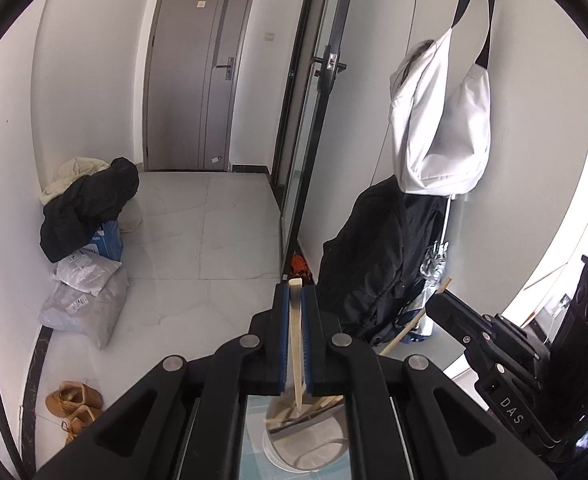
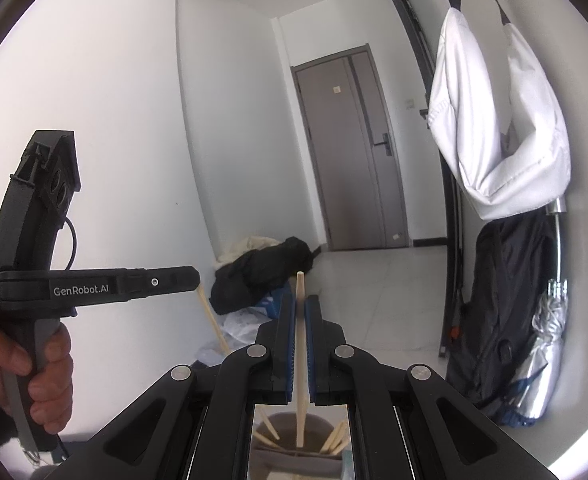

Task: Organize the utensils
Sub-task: 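Carry both chopsticks up over the utensil holder with both grippers, then open both grippers to drop the chopsticks into the holder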

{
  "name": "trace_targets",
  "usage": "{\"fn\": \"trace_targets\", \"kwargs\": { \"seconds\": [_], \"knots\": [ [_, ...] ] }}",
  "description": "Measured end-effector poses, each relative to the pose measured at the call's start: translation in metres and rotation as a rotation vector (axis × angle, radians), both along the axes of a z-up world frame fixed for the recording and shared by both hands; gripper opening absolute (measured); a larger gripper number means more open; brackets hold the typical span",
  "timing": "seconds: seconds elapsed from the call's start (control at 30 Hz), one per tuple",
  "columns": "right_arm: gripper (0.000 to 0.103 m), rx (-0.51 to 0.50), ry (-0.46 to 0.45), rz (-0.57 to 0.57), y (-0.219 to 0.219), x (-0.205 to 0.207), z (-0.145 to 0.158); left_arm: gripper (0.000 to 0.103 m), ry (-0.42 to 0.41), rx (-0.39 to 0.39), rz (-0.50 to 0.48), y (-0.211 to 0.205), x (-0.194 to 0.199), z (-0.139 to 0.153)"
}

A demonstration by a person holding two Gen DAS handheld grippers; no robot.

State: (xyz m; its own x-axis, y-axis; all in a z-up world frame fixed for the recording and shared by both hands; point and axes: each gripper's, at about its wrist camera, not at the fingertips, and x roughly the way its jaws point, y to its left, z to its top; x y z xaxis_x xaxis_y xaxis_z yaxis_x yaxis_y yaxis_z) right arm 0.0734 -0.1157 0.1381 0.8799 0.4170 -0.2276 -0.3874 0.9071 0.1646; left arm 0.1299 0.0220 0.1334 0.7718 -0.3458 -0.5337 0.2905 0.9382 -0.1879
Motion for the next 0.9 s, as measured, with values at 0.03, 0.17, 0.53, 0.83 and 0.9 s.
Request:
{"fn": "trace_targets", "kwargs": {
  "seconds": [0.03,0.17,0.53,0.83,0.9],
  "knots": [
    [0.004,-0.005,0.005,-0.001,0.002,0.003,-0.003,0.002,0.009,0.012,0.000,-0.001,0.004,-0.005],
    [0.004,-0.017,0.023,-0.004,0.004,0.013,-0.016,0.002,0.030,0.053,0.005,-0.002,0.014,-0.023],
    [0.004,-0.032,0.107,0.001,0.010,0.032,-0.059,0.002,0.093,0.106,-0.061,-0.013,0.016,-0.055],
    [0.007,-0.030,0.269,0.034,0.013,0.039,-0.103,0.014,0.235,0.070,-0.003,-0.002,0.020,-0.083],
    [0.007,-0.021,0.291,0.035,0.010,0.035,-0.110,0.033,0.241,0.042,0.019,0.002,0.018,-0.084]
  ]
}}
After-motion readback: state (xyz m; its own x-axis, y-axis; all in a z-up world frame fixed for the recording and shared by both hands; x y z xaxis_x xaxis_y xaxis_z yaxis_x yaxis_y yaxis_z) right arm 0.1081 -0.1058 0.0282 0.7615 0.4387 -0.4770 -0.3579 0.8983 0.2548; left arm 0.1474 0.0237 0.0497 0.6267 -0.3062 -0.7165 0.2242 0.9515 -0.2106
